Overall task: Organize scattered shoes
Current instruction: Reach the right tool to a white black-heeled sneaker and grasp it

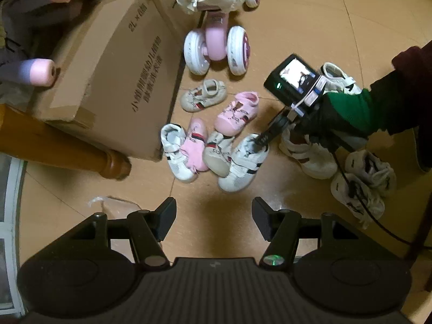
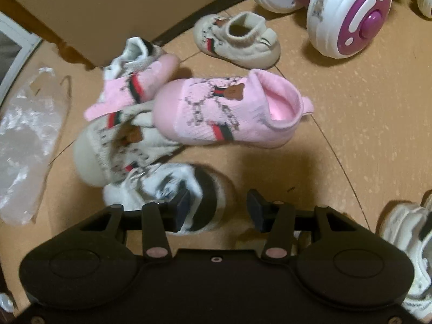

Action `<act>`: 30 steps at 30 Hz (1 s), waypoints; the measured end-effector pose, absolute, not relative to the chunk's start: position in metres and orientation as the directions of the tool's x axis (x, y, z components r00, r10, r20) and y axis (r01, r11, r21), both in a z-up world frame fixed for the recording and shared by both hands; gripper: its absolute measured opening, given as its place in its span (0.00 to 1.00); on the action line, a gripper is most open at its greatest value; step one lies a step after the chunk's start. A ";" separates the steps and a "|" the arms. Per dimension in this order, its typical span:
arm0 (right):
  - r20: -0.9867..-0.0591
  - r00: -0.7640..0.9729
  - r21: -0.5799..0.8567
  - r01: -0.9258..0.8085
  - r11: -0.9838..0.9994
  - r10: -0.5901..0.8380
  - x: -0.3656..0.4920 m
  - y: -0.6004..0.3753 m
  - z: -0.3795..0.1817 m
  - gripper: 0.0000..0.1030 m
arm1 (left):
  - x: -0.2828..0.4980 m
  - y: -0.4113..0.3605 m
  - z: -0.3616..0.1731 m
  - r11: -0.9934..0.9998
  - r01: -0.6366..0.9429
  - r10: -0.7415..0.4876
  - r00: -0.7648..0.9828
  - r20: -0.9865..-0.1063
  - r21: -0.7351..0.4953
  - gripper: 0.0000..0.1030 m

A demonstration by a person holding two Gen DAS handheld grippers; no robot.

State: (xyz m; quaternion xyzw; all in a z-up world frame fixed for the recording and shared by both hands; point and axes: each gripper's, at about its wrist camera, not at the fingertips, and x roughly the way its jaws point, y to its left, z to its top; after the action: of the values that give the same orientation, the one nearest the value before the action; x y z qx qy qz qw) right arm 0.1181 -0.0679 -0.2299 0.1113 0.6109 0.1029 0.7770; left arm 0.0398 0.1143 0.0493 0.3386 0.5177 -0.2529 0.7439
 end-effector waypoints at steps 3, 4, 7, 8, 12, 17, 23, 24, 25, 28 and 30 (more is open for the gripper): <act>-0.932 0.212 0.297 -0.010 0.955 0.292 0.117 -0.062 -0.239 0.33 | 0.040 0.115 0.052 0.643 0.724 -0.027 0.347 -0.937 0.250 0.59; -0.933 0.213 0.295 -0.011 0.955 0.291 0.116 -0.061 -0.239 0.32 | 0.039 0.115 0.053 0.643 0.723 -0.026 0.352 -0.935 0.254 0.59; -0.926 0.225 0.306 -0.018 0.952 0.302 0.113 -0.067 -0.232 0.27 | 0.038 0.116 0.055 0.642 0.719 -0.022 0.365 -0.931 0.266 0.59; -0.923 0.232 0.310 -0.027 0.950 0.308 0.112 -0.070 -0.228 0.27 | 0.038 0.117 0.056 0.642 0.717 -0.020 0.368 -0.929 0.270 0.59; -0.909 0.258 0.321 -0.065 0.945 0.326 0.108 -0.081 -0.210 0.27 | 0.039 0.118 0.059 0.644 0.709 -0.016 0.387 -0.922 0.287 0.59; -0.887 0.295 0.327 -0.142 0.934 0.355 0.098 -0.102 -0.171 0.26 | 0.040 0.116 0.062 0.646 0.699 -0.009 0.408 -0.913 0.306 0.59; -0.874 0.317 0.307 -0.226 0.924 0.368 0.074 -0.142 -0.130 0.26 | 0.041 0.106 0.059 0.631 0.712 -0.013 0.408 -0.913 0.309 0.59; -0.877 0.317 0.295 -0.240 0.925 0.362 0.067 -0.148 -0.125 0.26 | 0.042 0.104 0.059 0.628 0.714 -0.016 0.411 -0.912 0.310 0.59; -0.880 0.317 0.282 -0.255 0.925 0.355 0.061 -0.154 -0.121 0.26 | 0.042 0.101 0.060 0.625 0.716 -0.019 0.413 -0.911 0.311 0.59; -0.892 0.309 0.233 -0.311 0.921 0.330 0.043 -0.177 -0.105 0.26 | 0.043 0.092 0.060 0.617 0.723 -0.029 0.417 -0.909 0.311 0.59; -0.904 0.294 0.194 -0.362 0.912 0.309 0.033 -0.192 -0.096 0.26 | 0.043 0.085 0.058 0.608 0.731 -0.033 0.415 -0.909 0.311 0.59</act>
State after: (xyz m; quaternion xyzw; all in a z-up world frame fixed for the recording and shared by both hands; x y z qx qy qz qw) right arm 0.0330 -0.1924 -0.0959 -0.0238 0.5561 0.2088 0.8041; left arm 0.0433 0.0855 0.0580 0.3643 0.4788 -0.2518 0.7580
